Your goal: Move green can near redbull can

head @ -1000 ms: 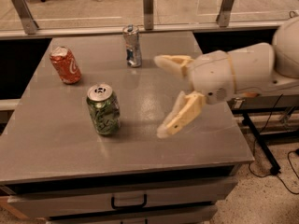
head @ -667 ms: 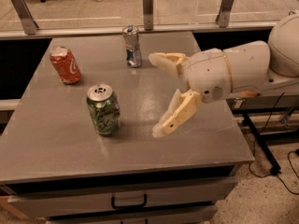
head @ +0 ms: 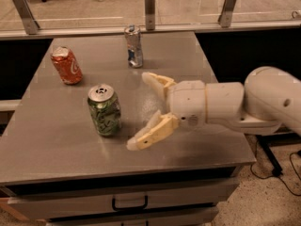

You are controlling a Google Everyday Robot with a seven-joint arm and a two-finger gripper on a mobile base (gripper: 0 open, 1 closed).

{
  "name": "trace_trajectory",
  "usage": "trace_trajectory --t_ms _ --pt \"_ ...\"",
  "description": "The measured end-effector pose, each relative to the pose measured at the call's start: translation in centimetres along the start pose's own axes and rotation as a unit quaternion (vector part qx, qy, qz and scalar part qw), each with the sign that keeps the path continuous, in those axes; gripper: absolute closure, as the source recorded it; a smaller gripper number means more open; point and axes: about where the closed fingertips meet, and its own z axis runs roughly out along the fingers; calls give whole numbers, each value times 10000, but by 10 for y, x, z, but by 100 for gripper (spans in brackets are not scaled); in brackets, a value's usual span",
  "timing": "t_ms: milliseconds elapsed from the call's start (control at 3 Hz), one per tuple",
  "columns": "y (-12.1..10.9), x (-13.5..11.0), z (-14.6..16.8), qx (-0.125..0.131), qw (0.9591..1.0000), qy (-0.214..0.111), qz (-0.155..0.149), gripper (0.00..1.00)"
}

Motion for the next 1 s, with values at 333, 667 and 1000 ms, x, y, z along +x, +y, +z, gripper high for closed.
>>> trace_trajectory --t_ms 333,667,1000 --pt "-5 9 27 299 9985 -433 163 0" --pt "-6 3 51 349 9968 -710 105 0" --pt "-1 -1 76 188 9979 -610 -56 18"
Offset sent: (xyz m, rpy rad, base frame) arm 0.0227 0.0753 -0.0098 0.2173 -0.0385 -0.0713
